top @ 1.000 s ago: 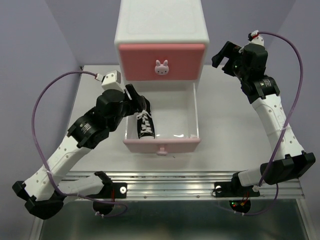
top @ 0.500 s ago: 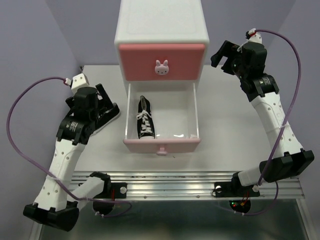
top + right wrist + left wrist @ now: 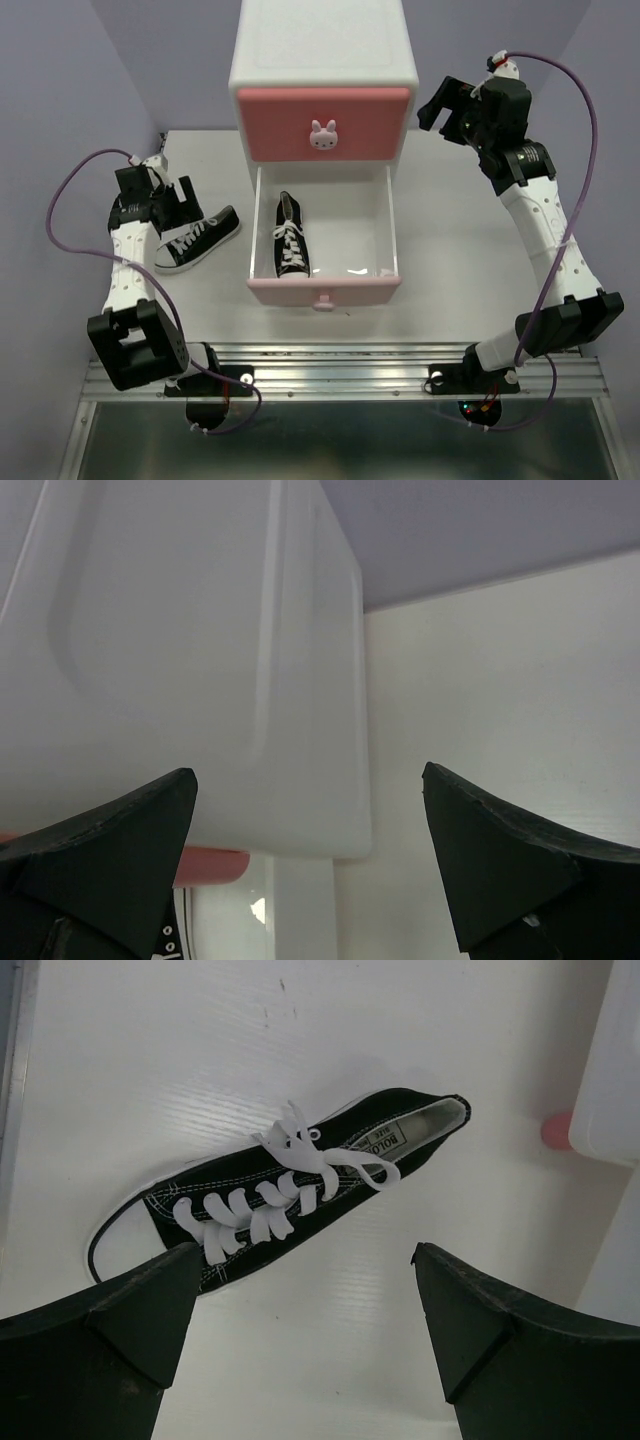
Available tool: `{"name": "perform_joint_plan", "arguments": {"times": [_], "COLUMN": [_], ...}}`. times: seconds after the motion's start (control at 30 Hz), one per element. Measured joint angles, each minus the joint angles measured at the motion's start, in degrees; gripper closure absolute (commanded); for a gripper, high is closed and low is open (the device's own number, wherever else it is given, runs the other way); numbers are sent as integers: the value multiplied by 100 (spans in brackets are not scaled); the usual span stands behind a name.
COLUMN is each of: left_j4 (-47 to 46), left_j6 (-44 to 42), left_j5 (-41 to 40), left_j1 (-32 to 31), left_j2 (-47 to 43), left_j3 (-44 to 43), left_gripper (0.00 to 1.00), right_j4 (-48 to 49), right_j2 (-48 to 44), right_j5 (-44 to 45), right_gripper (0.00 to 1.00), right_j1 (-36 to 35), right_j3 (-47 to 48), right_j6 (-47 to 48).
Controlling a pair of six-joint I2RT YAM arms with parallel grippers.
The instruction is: Place and organize the shoes in the shoe cabinet
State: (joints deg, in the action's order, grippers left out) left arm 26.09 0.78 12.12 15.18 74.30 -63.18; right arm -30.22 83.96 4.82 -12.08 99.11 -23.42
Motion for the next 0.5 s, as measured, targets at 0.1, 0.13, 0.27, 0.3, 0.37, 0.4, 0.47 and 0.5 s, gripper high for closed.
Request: {"name": "perform_joint_plan", "arguments": {"times": [0.1,0.13,0.27,0.3,0.37,0.4,0.47,0.5], "left_j4": [-199,-273,-459,-468,-518,-535,-586,-625], "left_j6": [-118,-120,-118,-114,-109,-101,-26,55], "left_j5": [356,398,422,426,444,448,461,404], "left_j1": [273,332,415,415,407,404,404,402], "left_j2": [404,531,1040,1196,1460,1552,1740,1790], "left_j3": [24,24,4,-28,-90,-118,-181,-212], "left_gripper": [1,1,1,1,1,1,1,1], "right_j4": [2,-11,-31,-39,-72,-87,-87,-85], "right_j2": [153,181,254,267,282,282,282,282], "right_j5": [-61,-85,-142,-144,-162,-164,-164,-164], "right_gripper": [0,0,0,0,0,0,0,0], "right_j1": [0,0,0,0,0,0,0,0], "right_j3": [192,225,258,258,258,258,258,258], "right_j6": [7,4,2,-2,-11,-13,-11,-11]}}
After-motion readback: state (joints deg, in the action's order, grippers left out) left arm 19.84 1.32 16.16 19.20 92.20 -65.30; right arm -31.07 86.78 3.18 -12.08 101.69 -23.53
